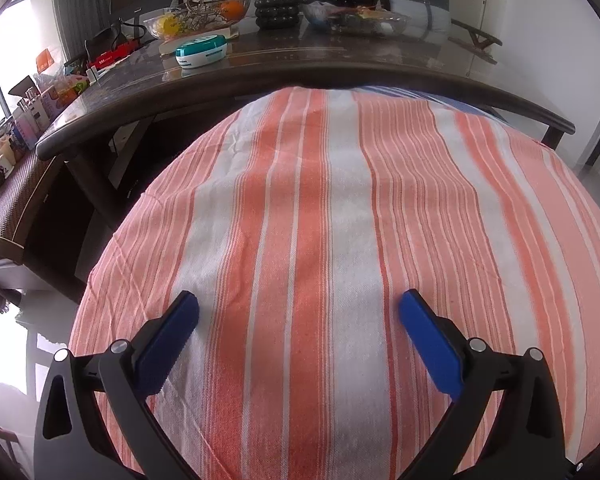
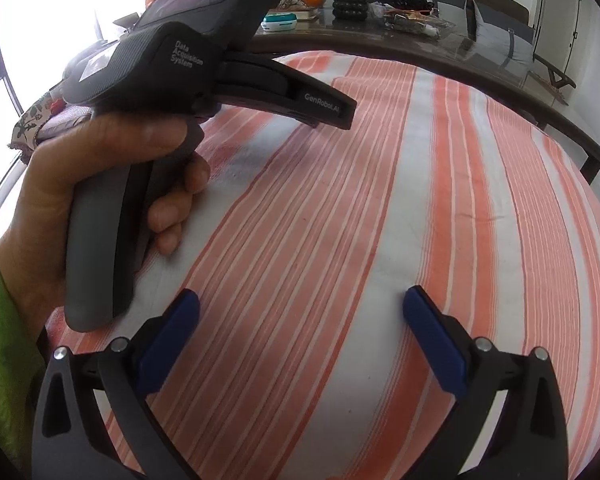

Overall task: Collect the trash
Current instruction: 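Swing both tools back over the now empty table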

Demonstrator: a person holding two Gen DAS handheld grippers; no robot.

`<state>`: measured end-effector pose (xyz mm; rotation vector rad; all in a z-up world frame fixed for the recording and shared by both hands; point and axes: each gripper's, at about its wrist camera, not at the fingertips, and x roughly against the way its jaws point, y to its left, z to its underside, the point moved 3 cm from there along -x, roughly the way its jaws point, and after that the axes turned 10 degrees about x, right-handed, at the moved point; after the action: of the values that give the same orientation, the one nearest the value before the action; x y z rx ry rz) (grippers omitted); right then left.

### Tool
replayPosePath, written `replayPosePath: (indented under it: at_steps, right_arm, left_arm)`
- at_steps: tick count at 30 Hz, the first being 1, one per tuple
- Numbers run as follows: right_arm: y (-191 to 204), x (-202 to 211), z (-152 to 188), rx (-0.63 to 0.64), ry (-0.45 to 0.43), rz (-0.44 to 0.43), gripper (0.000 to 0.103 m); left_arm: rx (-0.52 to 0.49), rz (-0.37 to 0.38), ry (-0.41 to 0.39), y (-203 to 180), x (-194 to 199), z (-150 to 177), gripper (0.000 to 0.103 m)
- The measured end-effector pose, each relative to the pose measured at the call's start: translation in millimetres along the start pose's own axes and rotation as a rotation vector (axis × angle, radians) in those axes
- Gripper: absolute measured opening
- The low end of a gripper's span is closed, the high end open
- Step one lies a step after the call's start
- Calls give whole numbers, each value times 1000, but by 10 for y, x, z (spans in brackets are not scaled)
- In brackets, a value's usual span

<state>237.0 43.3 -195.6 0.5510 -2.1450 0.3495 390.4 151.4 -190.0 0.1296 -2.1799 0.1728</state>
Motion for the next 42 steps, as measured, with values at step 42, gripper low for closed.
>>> replayPosePath:
  at_steps: [42]
  right_arm:
    - [15,-39,-34,1,0,0,98]
  left_arm:
    - [3,-4,-2,6,14,17,99]
